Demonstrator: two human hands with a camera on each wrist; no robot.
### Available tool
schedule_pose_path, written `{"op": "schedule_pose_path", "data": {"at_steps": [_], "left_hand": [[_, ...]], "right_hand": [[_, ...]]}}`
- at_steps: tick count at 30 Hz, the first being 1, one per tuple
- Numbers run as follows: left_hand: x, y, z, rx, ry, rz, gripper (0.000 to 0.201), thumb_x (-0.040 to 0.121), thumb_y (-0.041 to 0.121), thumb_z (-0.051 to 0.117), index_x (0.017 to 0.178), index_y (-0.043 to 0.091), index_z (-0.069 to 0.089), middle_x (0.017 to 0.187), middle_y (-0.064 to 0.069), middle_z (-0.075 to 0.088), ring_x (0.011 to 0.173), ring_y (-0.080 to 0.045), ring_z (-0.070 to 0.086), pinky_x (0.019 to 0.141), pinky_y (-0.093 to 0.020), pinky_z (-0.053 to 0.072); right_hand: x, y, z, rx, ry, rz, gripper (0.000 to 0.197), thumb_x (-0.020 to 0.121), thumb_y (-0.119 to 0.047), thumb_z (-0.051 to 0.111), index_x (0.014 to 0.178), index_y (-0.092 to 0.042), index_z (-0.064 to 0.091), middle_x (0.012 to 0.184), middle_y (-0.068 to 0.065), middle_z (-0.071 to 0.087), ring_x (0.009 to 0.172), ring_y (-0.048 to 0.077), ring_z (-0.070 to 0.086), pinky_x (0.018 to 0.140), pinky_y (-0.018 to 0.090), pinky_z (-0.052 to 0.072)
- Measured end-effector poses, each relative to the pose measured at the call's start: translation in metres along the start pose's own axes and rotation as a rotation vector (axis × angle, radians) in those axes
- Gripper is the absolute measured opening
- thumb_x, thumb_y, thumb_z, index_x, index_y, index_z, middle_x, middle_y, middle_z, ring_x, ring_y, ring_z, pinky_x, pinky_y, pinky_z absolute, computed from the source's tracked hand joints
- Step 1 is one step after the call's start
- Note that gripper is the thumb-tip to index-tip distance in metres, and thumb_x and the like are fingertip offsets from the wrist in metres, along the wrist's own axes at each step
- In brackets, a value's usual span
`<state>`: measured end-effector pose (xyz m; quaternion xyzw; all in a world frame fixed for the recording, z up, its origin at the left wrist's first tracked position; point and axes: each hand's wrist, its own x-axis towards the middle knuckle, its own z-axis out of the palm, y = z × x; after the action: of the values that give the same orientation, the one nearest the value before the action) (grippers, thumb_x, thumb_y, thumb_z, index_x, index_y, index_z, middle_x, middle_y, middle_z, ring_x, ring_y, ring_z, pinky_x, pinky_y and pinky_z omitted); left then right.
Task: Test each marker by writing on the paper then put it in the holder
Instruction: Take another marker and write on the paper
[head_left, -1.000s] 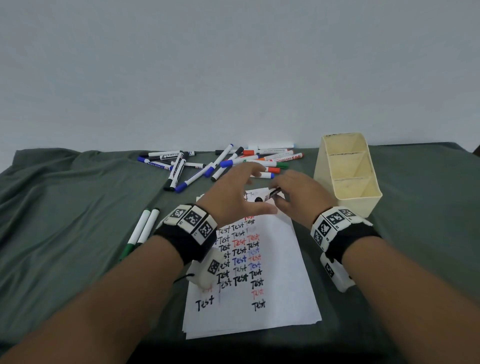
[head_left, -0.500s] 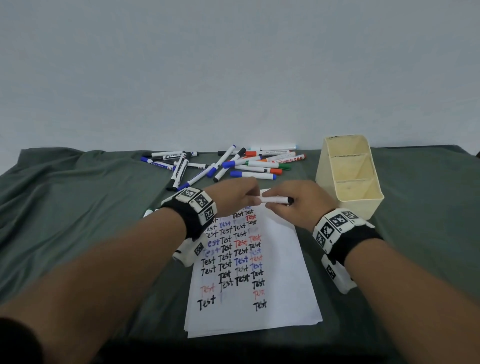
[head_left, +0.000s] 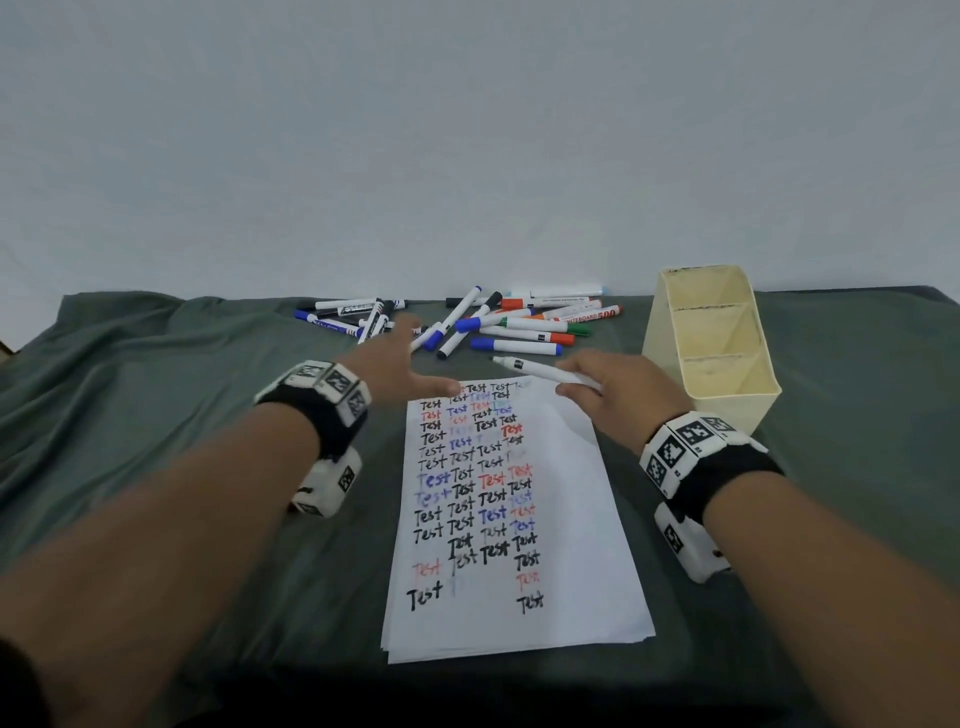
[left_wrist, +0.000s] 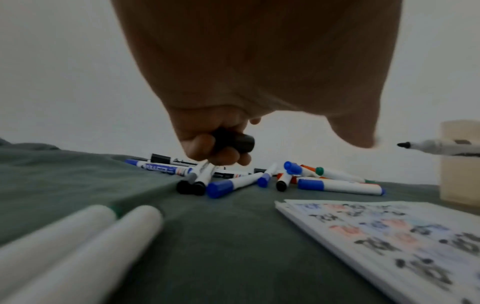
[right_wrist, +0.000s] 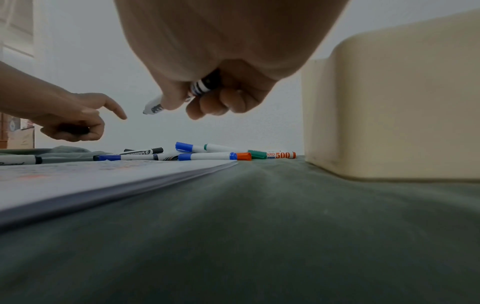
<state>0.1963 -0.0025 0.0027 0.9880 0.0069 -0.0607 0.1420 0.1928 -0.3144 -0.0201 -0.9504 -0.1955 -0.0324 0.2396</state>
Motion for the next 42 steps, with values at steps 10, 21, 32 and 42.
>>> {"op": "schedule_pose_path", "data": {"at_steps": [10,21,32,42], "left_hand": [[-0.001,-0.05,-0.015,0.075,0.094,-0.035,0.029,0.091,0.009,0.064,0.105,0.015,0.039,0.085,-0.008,0.062,0.077,-0.028,0.058,0.066,-0.038,0.047],[0.007,-0.039,-0.006,0.203,0.035,0.059,0.026,0.082,0.012,0.076,0.106,0.014,0.066,0.096,0.001,0.062,0.098,-0.023,0.061,0.074,-0.025,0.039],[-0.019,-0.004,0.007,0.323,0.155,0.174,0.076,0.082,0.071,0.06,0.145,0.031,0.042,0.146,-0.002,0.044,0.135,-0.025,0.038,0.114,-0.043,0.03],[-0.04,0.017,0.056,0.3,-0.381,0.06,0.12,0.059,0.101,0.041,0.15,0.051,-0.02,0.16,-0.001,-0.034,0.148,-0.031,-0.029,0.121,-0.053,-0.01]], "right_hand": [[0.002,-0.002,0.001,-0.07,-0.043,-0.001,0.017,0.102,-0.042,0.057,0.117,-0.037,0.058,0.089,-0.012,0.06,0.075,0.005,0.052,0.058,0.019,0.033],[0.001,-0.003,0.001,-0.083,-0.02,0.002,0.018,0.102,-0.044,0.056,0.118,-0.036,0.059,0.092,-0.011,0.062,0.078,0.01,0.054,0.059,0.024,0.035],[0.001,-0.004,0.0,-0.052,0.057,-0.011,0.033,0.104,-0.034,0.051,0.137,-0.033,0.049,0.103,0.0,0.069,0.078,0.018,0.062,0.062,0.029,0.044],[0.0,-0.001,0.001,-0.039,0.034,-0.115,0.051,0.098,-0.018,0.061,0.145,-0.036,0.048,0.138,-0.004,0.052,0.098,0.013,0.057,0.087,0.027,0.044]]}}
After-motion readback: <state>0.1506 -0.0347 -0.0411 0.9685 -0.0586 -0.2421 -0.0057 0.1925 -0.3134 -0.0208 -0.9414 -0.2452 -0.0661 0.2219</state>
